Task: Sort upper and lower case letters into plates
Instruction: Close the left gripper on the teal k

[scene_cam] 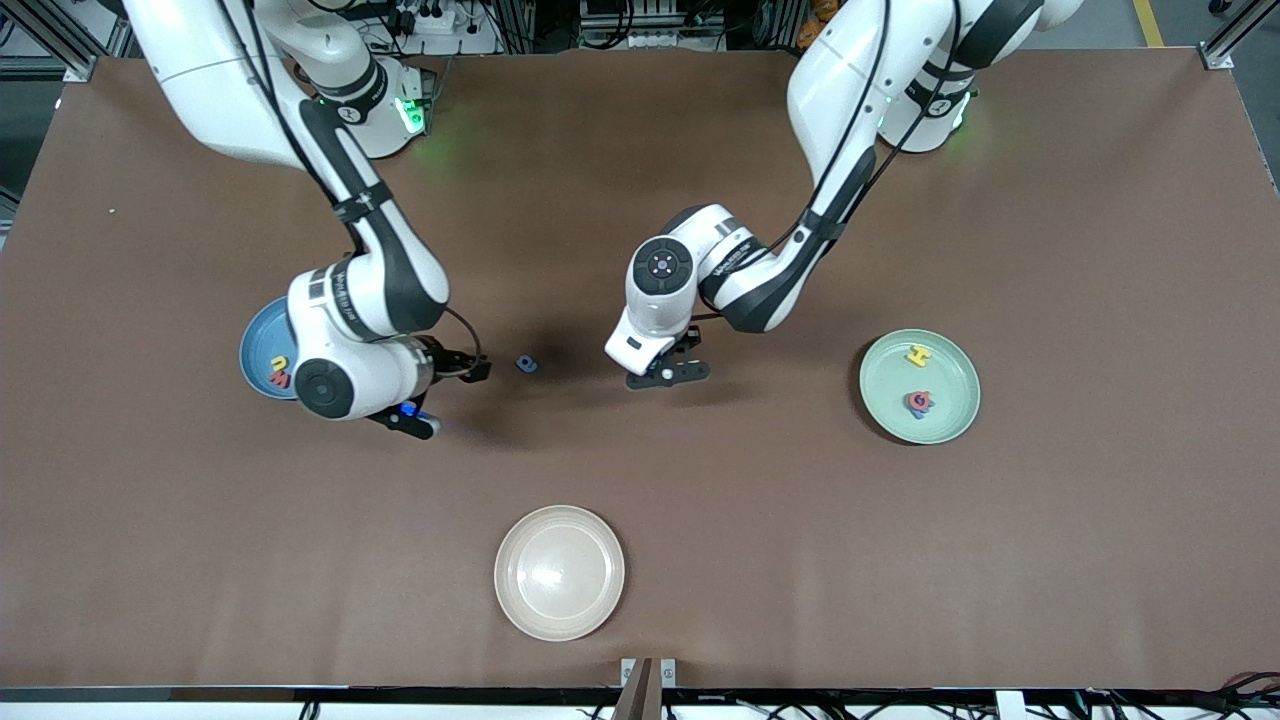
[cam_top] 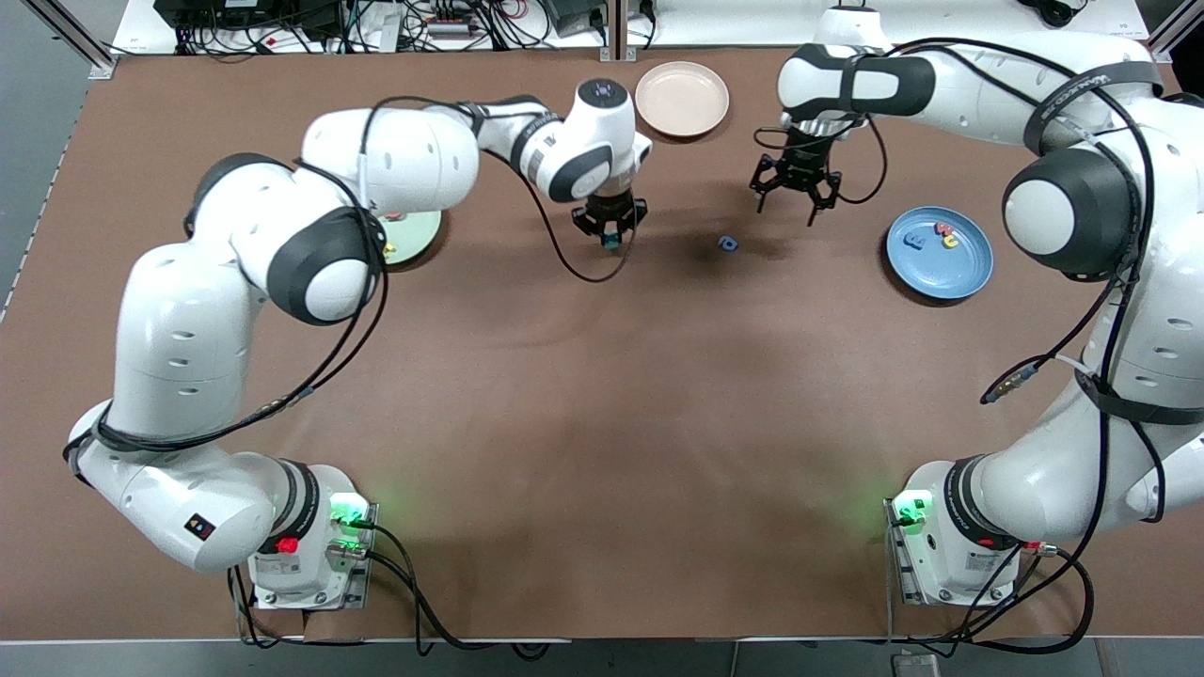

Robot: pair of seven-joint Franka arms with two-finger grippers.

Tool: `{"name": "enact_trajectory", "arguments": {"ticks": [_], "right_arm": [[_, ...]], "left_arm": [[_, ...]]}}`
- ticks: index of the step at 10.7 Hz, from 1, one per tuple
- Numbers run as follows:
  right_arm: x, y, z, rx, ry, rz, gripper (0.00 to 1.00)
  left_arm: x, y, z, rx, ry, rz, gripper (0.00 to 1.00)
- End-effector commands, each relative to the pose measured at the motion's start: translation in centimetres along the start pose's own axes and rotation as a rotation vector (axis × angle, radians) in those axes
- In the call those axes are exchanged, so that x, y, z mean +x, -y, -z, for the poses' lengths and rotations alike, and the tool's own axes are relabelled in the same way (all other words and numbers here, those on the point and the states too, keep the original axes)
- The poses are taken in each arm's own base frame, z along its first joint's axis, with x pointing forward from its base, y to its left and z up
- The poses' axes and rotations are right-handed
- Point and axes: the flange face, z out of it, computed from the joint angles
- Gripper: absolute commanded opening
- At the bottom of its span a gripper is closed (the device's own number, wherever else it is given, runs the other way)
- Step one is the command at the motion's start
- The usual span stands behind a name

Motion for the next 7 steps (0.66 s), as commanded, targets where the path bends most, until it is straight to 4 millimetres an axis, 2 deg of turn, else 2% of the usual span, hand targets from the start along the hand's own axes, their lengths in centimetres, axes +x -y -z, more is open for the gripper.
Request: {"name": "enact_trajectory", "arguments": {"ticks": [1,2,4,5,6,7], "right_arm": [[-2.5,3.4,-1.0,0.030,-0.054,-0.081,1.00],[-4.1,5.3,-1.9,0.030,-0.086,-0.085,1.00],[-4.1,6.2,-2.9,0.046,-0.117,-0.113,0.98],[-4.1,5.8,-3.8,0.025,-0.119,-0.109,0.98],[-4.2,5.8,-4.4,0.025,-0.141,-0.109,0.96],[-4.9,6.1,-5.4,0.028,-0.160,-0.126,0.96]], "left_arm": [[2.9,3.9,6.1,0.030,0.020,0.004,0.00],[5.2,6.6,7.7,0.056,0.032,0.050,0.00],[10.4,13.0,11.1,0.042,0.056,0.037,0.00],[12.7,16.3,11.9,0.018,0.080,0.040,0.00],[13.9,18.6,12.5,0.017,0.091,0.001,0.00],[16.0,22.3,12.4,0.025,0.112,-0.028,0.00]]}}
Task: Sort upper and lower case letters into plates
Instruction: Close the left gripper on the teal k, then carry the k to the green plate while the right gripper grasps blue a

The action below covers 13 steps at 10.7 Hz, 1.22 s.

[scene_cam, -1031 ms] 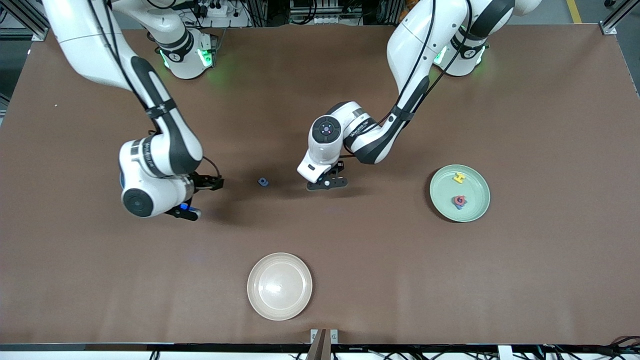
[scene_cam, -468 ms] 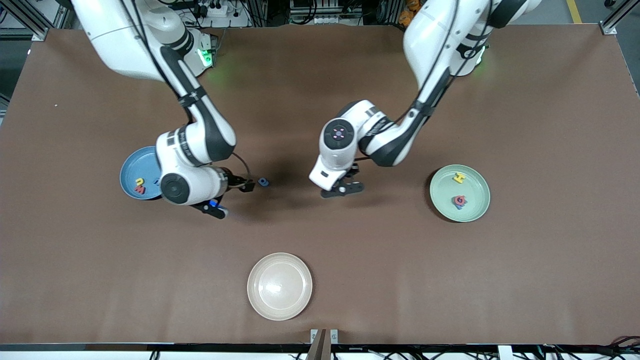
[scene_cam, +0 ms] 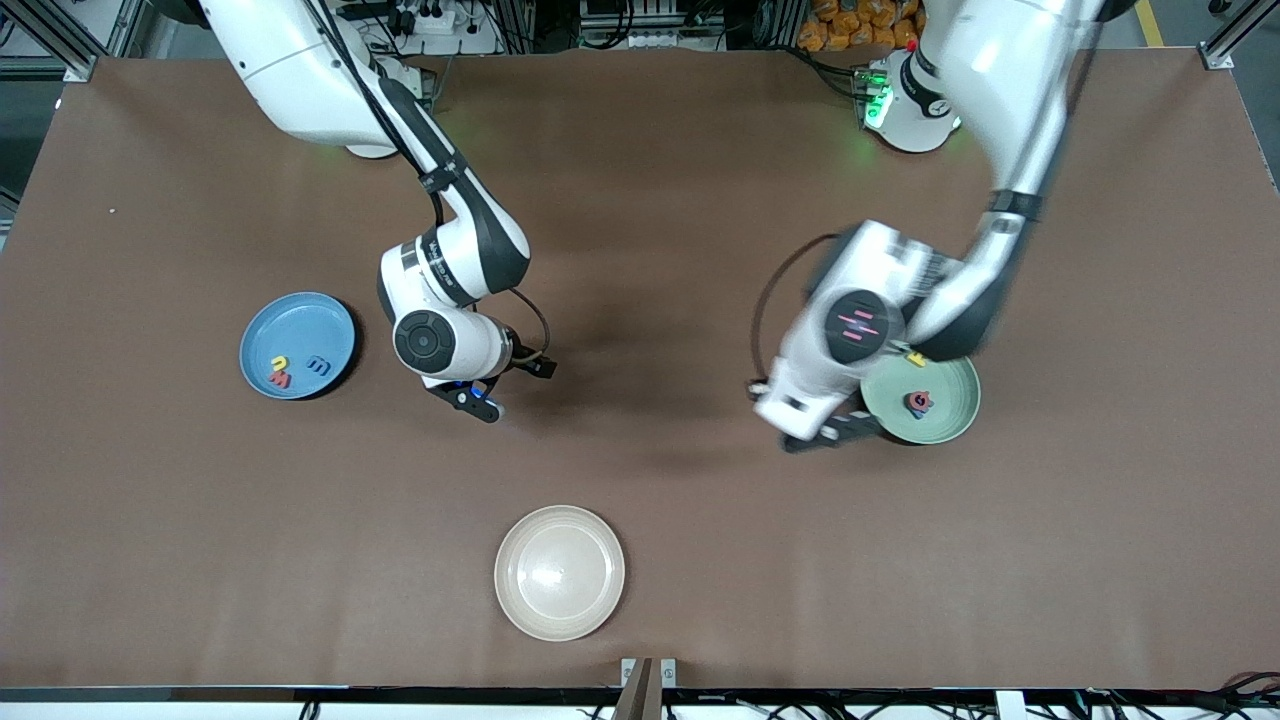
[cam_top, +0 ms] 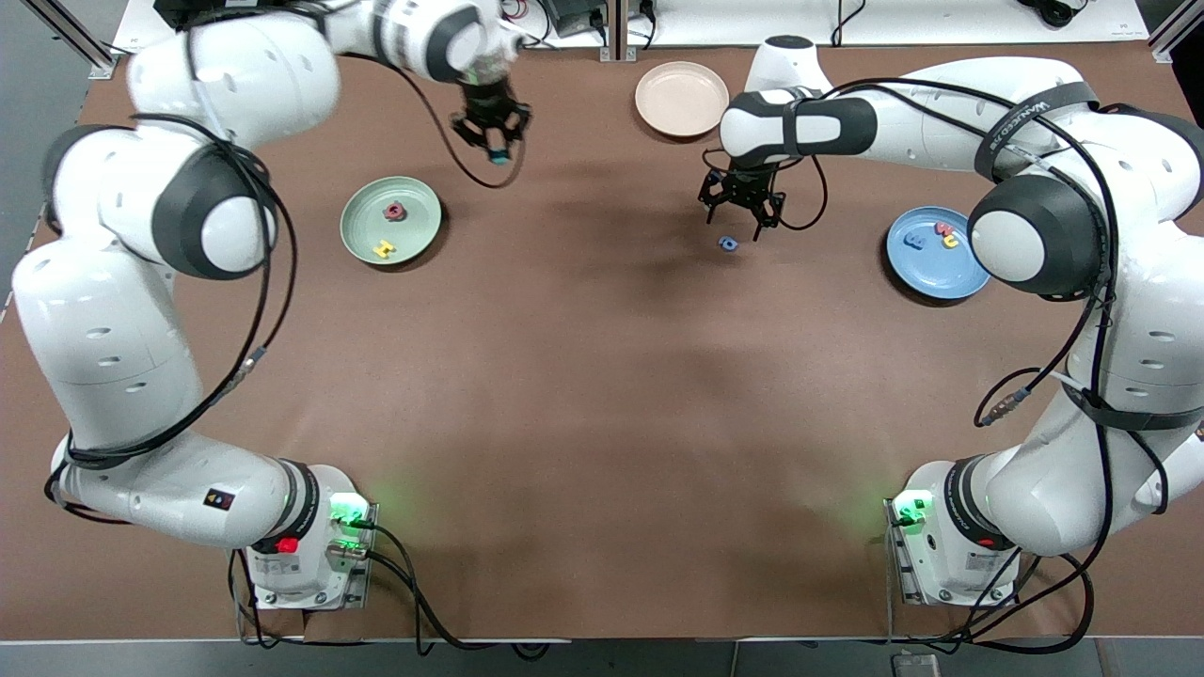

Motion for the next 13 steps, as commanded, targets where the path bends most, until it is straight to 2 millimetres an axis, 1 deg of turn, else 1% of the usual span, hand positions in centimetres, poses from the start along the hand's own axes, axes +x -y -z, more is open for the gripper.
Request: {"name": "enact_trajectory", "arguments": {"ticks": [1,2,3,4,5,6,7,8,9,10,11,12,13], "right_arm": [[-0.9,-0.2,-1.4,-0.002,-0.058,-0.035,0.96],[-0.9,-0.6,-1.9,-0.011,-0.075,-0.051,0.96],[-1.0,-0.9,-2.3,-0.005,-0.090,-0.056,0.96],[-1.0,-0.7,-2.4,0.007,-0.100,-0.062,0.92],[-1.5,-0.5,-3.1,0.016,-0.113,-0.087,0.90],[-1.5,-0.5,-3.4,0.018,-0.113,-0.095,0.90],[-1.5,-0.5,-3.5,0.020,-0.115,-0.095,0.90],[-1.4,-0.4,-3.5,0.021,-0.117,-0.096,0.85],[-1.5,-0.4,-3.6,0.023,-0.117,-0.101,0.80],[-1.6,-0.3,-3.6,0.023,-0.117,-0.106,0.74],[-1.5,-0.3,-3.6,0.026,-0.119,-0.115,0.68],[-1.4,-0.2,-3.6,0.039,-0.128,-0.122,0.61],[-1.4,-0.2,-3.9,0.036,-0.126,-0.128,0.58]], "left_arm": [[3.0,7.6,-0.3,-0.011,0.061,-0.059,0.00],[4.0,10.0,-1.0,-0.016,0.074,-0.102,0.00],[5.0,13.0,-1.6,-0.026,0.094,-0.103,0.00],[5.0,14.9,-2.9,-0.022,0.121,-0.106,0.00],[5.2,17.8,-4.5,-0.022,0.156,-0.092,0.00],[5.0,19.3,-5.8,-0.021,0.186,-0.089,0.00],[4.5,20.7,-7.4,-0.022,0.218,-0.084,0.00],[4.1,21.0,-8.4,-0.031,0.236,-0.079,0.00],[4.0,20.9,-8.9,-0.033,0.245,-0.079,0.00],[3.9,20.8,-9.5,-0.032,0.254,-0.077,0.00],[4.1,20.7,-9.7,-0.032,0.256,-0.078,0.38],[4.2,20.8,-9.4,-0.030,0.249,-0.080,0.70],[4.3,20.9,-9.3,-0.034,0.248,-0.078,0.89]]}}
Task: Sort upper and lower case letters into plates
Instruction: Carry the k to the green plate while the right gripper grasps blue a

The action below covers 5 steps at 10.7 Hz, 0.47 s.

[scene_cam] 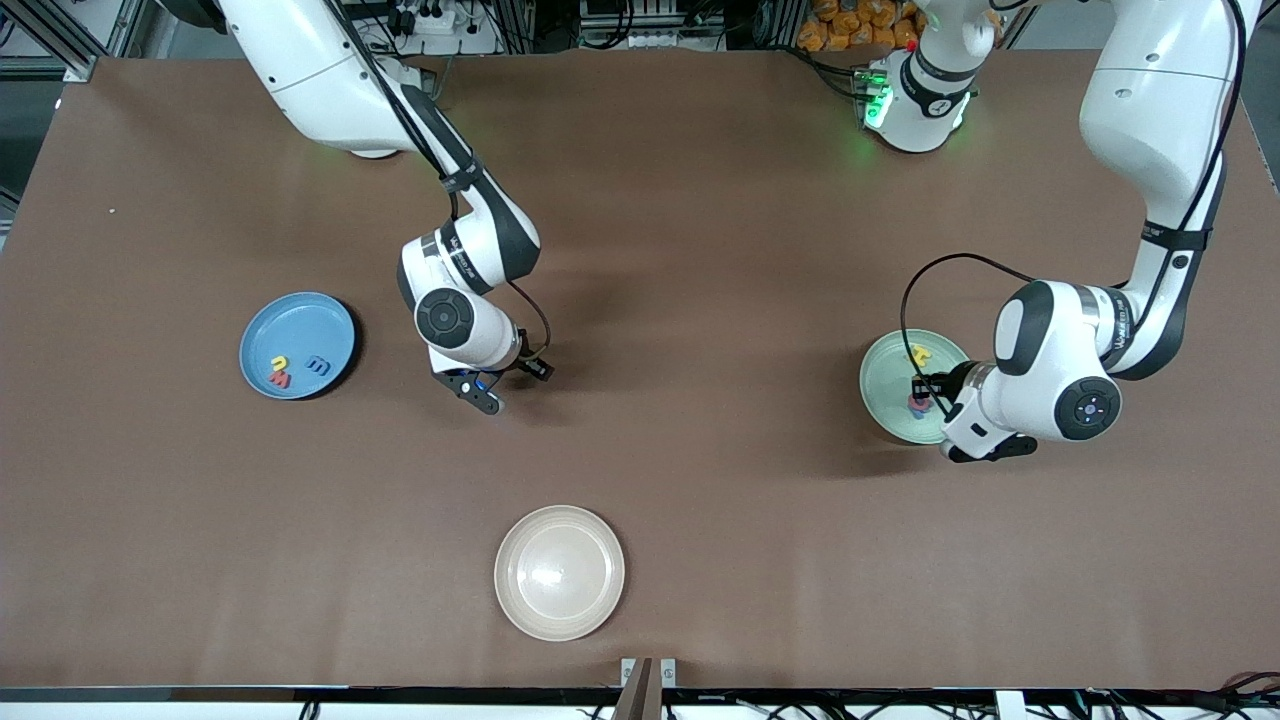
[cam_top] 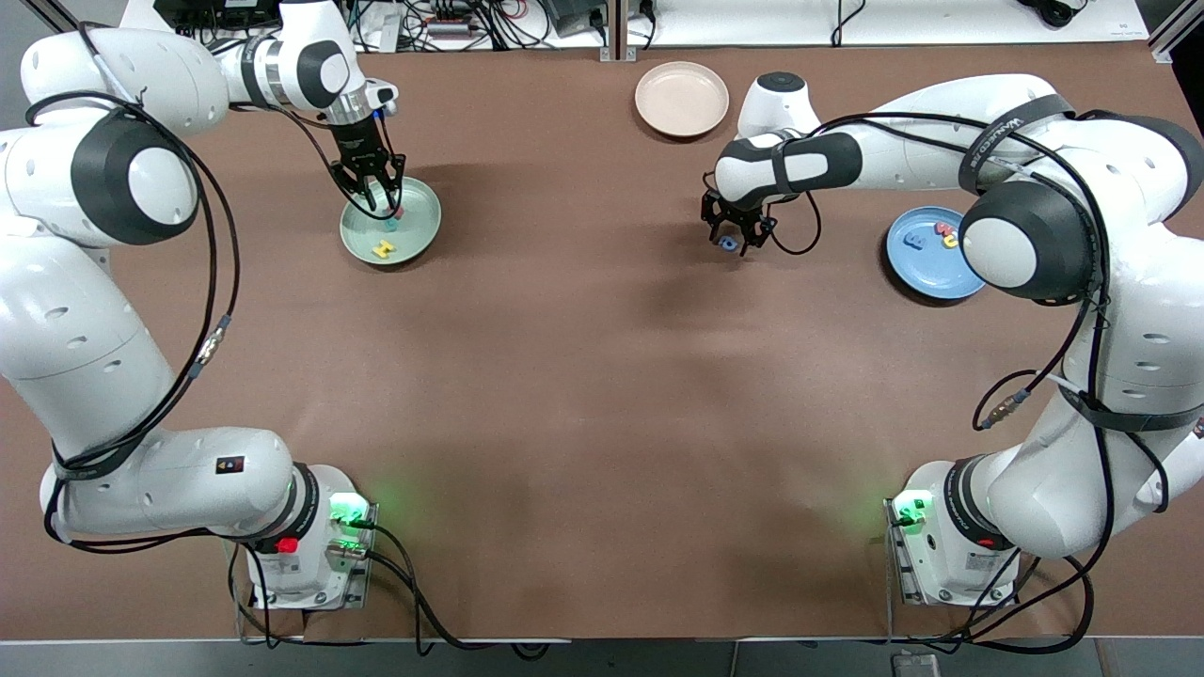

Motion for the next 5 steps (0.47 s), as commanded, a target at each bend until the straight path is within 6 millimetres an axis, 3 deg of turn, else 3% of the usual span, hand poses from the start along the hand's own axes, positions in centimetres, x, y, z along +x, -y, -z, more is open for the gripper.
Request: {"name": "enact_trajectory", "arguments": {"ticks": [1,2,4,5], "right_arm": [[-0.3,-0.1,-0.4,0.000,-0.019,-0.020,0.58],[-0.4,0.0,-0.6,0.001,-0.020,-0.019,0.58],[-0.5,0.1,-0.8,0.001,-0.021,-0.018,0.53],[-0.4,0.0,-0.8,0.000,-0.020,-0.018,0.38]], "left_arm": [[-0.1,0.3,0.8,-0.026,-0.011,-0.006,1.00],[0.3,0.7,2.2,-0.029,-0.037,0.000,1.00],[0.8,1.0,7.4,-0.041,-0.121,0.011,1.00],[0.6,0.9,8.5,-0.040,-0.126,0.008,1.00]]}}
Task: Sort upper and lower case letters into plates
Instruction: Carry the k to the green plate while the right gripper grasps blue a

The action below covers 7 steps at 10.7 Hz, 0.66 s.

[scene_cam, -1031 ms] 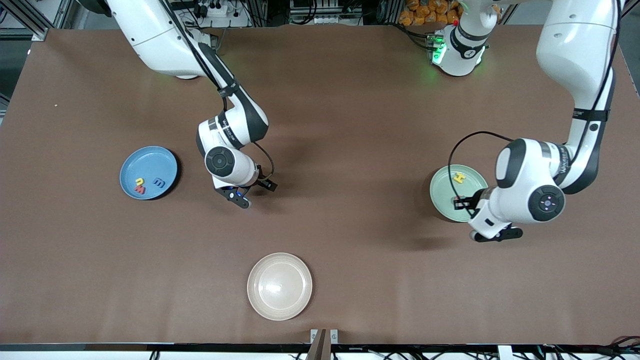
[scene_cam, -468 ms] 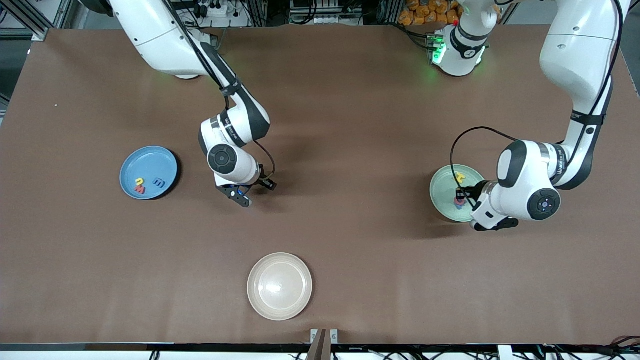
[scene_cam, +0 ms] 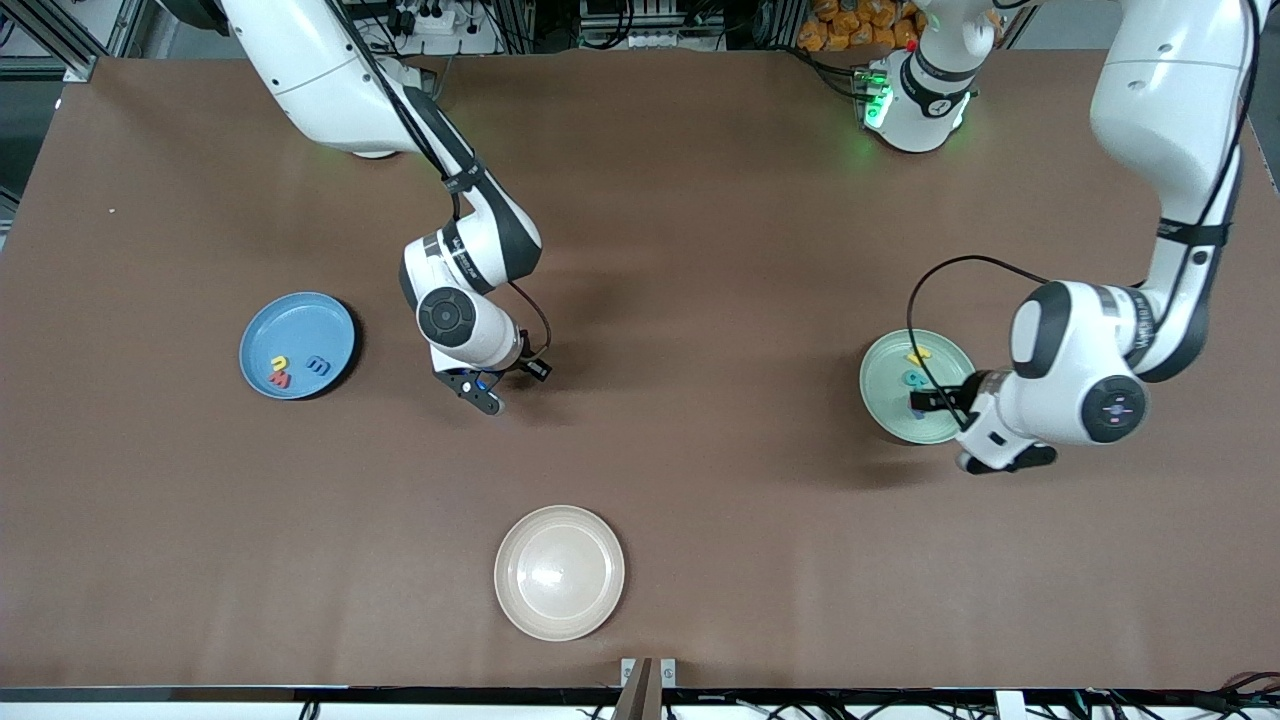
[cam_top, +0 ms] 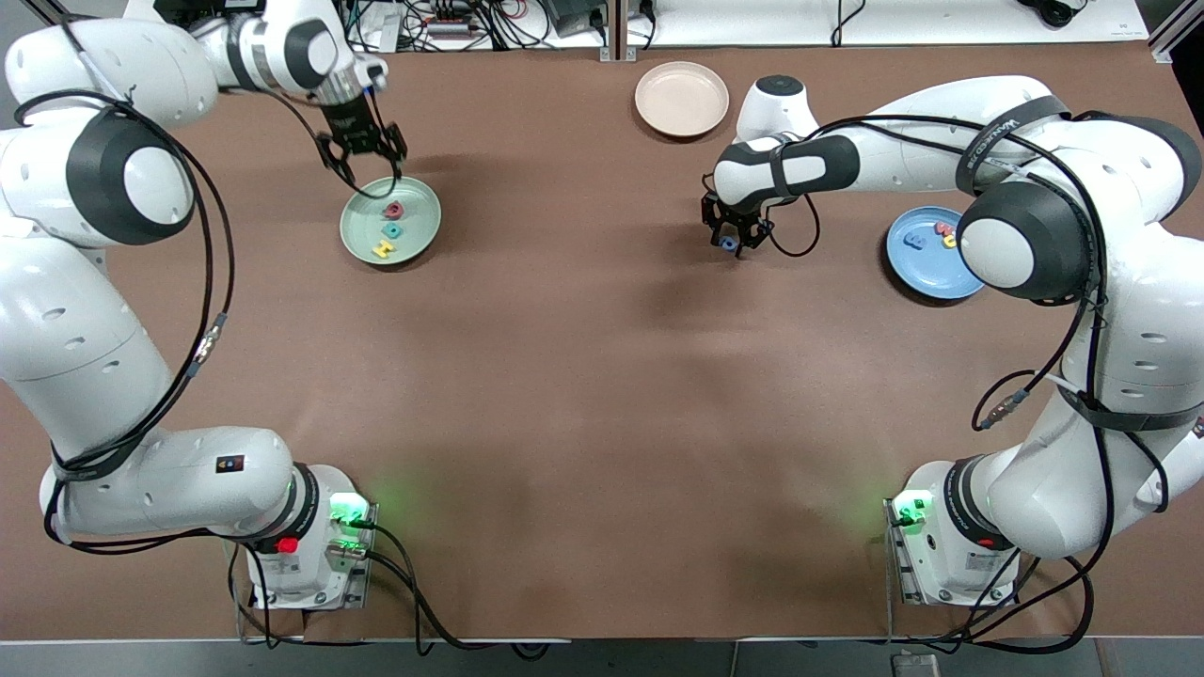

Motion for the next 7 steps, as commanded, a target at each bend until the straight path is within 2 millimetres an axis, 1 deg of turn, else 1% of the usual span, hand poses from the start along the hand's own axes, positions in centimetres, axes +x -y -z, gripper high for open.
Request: {"name": "enact_trajectory", "arguments": {"ticks": [1,2,3,4,5,6,7], "right_arm": [[-0.3,0.0,-0.4,-0.006,-0.014,-0.008,0.29],[-0.3,-0.1,-0.4,-0.006,-0.014,-0.009,0.22],[-0.3,-0.1,-0.4,-0.007,-0.014,-0.009,0.14],[-0.3,-0.1,-0.4,-0.009,-0.013,-0.009,0.08],[-0.2,-0.1,-0.3,-0.012,-0.010,-0.009,0.08],[0.1,-0.2,0.1,-0.016,-0.006,-0.005,0.08],[0.9,-0.3,1.3,-0.041,0.017,-0.003,0.07]], "left_arm": [[-0.7,0.2,4.8,-0.015,-0.046,-0.009,1.00],[-1.3,0.0,6.8,-0.012,-0.075,-0.009,1.00],[-1.9,0.4,8.9,-0.011,-0.108,-0.004,1.00],[-2.5,0.8,11.0,-0.012,-0.144,-0.006,1.00],[-3.1,1.9,13.1,-0.017,-0.178,0.007,1.00],[-3.9,2.1,14.9,-0.017,-0.207,0.006,1.00],[-4.4,3.4,16.6,-0.024,-0.234,0.020,1.00]]}}
